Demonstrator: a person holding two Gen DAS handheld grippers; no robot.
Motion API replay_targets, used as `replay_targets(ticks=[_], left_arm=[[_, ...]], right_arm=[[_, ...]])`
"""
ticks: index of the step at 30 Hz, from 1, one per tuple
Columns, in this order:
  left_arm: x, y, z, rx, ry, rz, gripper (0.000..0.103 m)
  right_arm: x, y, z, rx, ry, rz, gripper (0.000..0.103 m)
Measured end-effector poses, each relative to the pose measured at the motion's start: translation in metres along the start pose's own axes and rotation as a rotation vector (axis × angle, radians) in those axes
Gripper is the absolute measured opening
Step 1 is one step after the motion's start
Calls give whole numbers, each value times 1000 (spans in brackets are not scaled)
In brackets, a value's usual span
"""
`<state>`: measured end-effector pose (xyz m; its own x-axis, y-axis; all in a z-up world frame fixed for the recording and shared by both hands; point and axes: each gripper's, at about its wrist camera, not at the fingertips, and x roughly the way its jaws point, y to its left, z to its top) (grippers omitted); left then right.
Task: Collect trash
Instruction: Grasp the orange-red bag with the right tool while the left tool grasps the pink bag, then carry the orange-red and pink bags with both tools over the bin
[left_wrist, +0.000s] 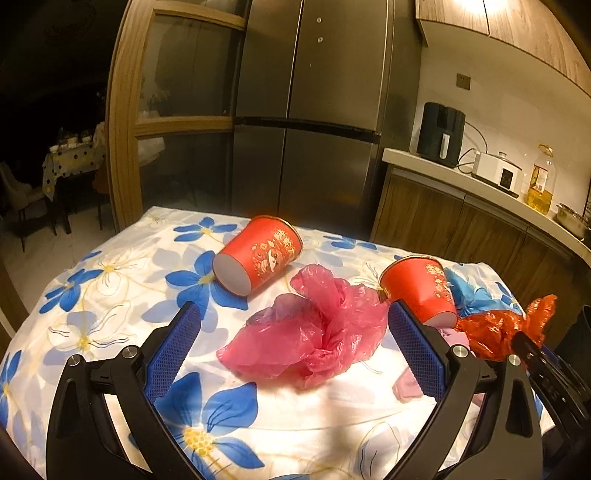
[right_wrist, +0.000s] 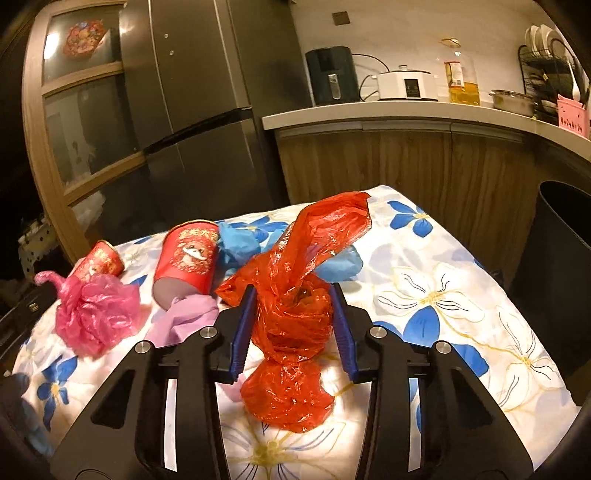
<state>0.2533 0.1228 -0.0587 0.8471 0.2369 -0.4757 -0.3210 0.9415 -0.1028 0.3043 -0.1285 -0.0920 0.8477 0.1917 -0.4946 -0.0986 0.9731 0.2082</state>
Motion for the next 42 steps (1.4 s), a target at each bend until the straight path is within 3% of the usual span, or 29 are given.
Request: replay_targets(ticks=[5, 9, 14, 16, 19, 24, 42], left_arm=[[13, -3, 1, -1, 31, 0, 97], [22, -6, -2, 12, 76, -18, 90], [31, -7, -6, 15, 134, -41, 63], [36, -6, -9, 7, 174, -59, 47], [35, -5, -12, -1, 183, -81, 36], [19, -8, -16, 1, 155, -95, 31], [-82, -33, -19, 2, 39, -151, 31]], right_arm=[[-23, -2, -3, -1, -36, 3, 38], [-39, -4, -7, 4, -49, 8, 38], [-54, -8, -9, 11, -55, 15, 38], [-59, -7, -10, 7, -59, 17, 38], [-66, -7, -10, 1, -65, 19, 38], [-79, -8, -10, -1, -77, 26, 38], [-140, -15, -10, -11, -153, 56, 38]])
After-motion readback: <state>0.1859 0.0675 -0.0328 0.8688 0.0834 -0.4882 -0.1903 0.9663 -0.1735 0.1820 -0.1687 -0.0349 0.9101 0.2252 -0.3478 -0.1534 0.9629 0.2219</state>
